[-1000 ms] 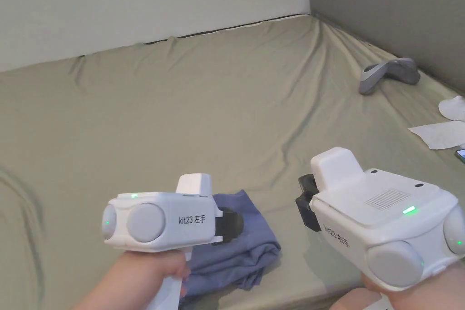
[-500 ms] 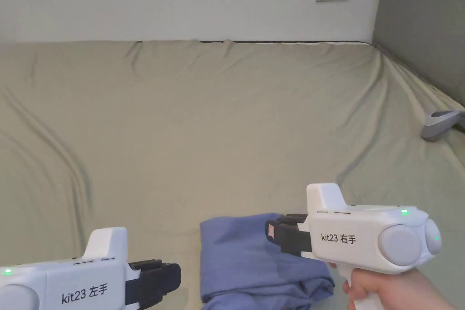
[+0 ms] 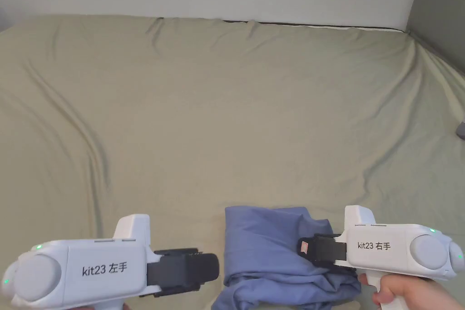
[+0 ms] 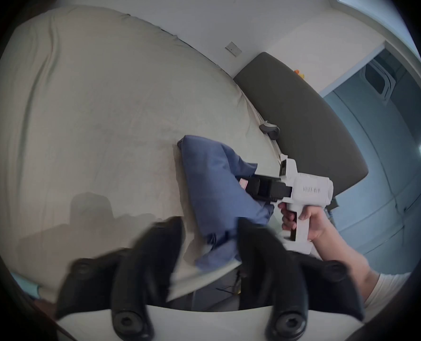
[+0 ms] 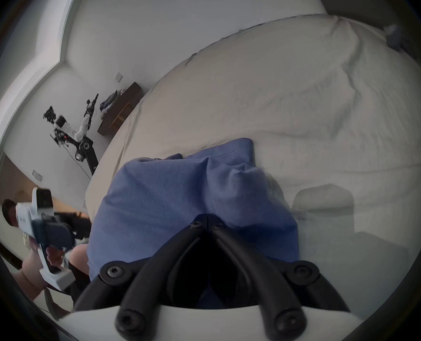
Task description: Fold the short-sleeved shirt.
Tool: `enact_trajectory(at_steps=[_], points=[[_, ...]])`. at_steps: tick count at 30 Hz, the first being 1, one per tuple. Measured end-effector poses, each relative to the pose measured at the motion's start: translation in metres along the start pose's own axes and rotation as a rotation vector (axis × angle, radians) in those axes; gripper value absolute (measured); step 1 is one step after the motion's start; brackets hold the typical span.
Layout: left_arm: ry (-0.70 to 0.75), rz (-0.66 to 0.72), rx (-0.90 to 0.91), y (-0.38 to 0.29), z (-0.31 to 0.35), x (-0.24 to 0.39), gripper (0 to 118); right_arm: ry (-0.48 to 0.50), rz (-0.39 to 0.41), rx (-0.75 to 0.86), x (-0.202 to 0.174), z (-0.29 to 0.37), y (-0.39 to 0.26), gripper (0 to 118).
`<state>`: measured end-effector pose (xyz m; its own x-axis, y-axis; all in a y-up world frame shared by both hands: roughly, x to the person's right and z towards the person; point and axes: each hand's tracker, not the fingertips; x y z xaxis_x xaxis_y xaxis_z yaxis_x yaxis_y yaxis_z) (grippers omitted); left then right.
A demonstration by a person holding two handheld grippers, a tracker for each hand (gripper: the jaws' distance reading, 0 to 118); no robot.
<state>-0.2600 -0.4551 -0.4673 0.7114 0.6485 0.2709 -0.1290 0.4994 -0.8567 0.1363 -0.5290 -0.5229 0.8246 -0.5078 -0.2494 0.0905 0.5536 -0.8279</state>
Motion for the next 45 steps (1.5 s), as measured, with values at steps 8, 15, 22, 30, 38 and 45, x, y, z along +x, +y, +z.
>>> enact_trajectory(at_steps=[8,15,22,30,38,45], points=[[-0.114,0.123,-0.116,0.033,-0.084,-0.034,93,0.012,-0.034,0.01,0.003,0.0,-0.003,2],[-0.129,0.27,-0.147,0.036,-0.137,-0.028,37,0.008,-0.034,0.012,0.004,0.0,-0.005,2],[-0.039,0.035,-0.155,0.038,-0.127,-0.003,29,-0.034,0.042,0.035,-0.011,0.001,-0.007,2],[0.049,-0.152,-0.037,0.041,-0.088,0.045,25,-0.112,0.132,0.284,-0.065,0.048,0.002,1],[0.148,-0.279,-0.094,0.066,-0.009,0.04,25,-0.127,0.277,0.312,-0.11,0.089,0.014,1],[0.438,-0.169,-0.114,0.113,0.082,-0.069,25,-0.173,0.402,0.347,-0.164,0.085,0.013,1]])
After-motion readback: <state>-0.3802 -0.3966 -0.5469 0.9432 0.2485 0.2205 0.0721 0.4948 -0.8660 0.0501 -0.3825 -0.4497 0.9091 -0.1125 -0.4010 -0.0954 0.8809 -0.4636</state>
